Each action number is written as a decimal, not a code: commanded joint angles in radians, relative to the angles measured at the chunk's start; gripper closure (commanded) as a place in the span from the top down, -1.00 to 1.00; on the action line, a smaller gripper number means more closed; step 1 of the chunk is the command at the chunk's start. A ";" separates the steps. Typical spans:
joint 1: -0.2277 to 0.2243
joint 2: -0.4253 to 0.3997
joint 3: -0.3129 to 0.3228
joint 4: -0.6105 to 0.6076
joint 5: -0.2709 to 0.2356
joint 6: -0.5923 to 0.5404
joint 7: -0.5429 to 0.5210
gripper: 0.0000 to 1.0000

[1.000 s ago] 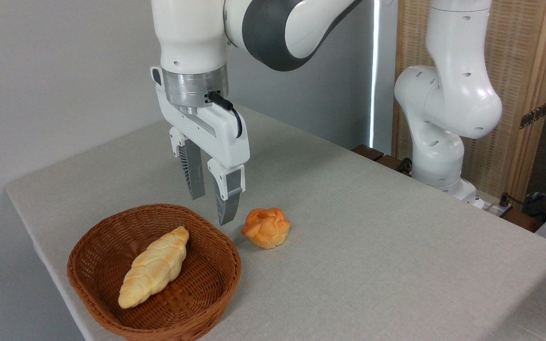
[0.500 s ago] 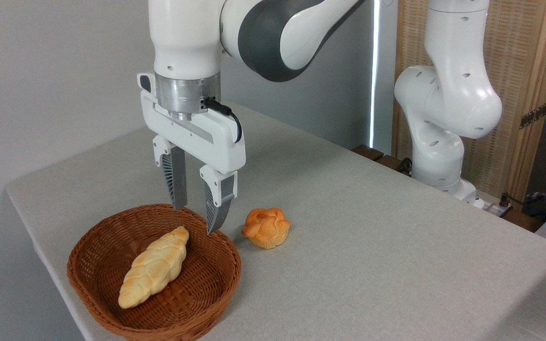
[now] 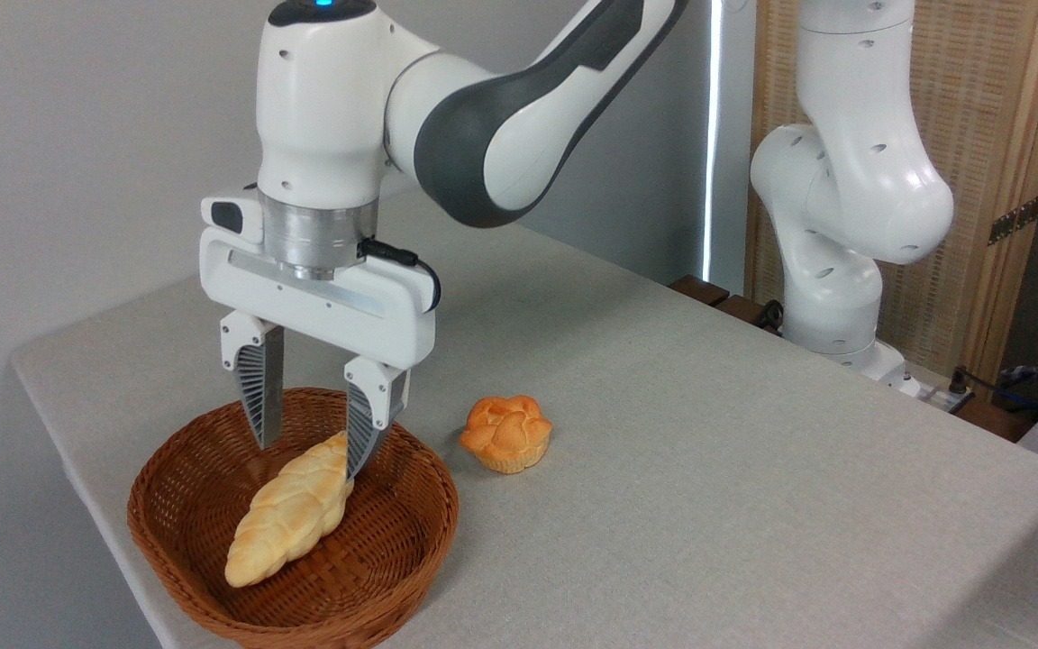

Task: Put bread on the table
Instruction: 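Lower the open gripper down over the long bread roll in the basket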

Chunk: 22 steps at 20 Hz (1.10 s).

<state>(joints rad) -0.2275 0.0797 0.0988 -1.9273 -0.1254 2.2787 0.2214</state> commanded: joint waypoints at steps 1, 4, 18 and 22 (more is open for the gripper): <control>-0.001 0.035 -0.019 -0.004 -0.011 0.071 -0.016 1.00; -0.001 0.064 -0.036 -0.004 -0.005 0.097 -0.011 1.00; -0.024 0.110 -0.041 -0.006 0.084 0.124 -0.007 1.00; -0.024 0.110 -0.041 -0.006 0.086 0.124 -0.005 0.61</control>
<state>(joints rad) -0.2481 0.1878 0.0582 -1.9288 -0.0488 2.3860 0.2174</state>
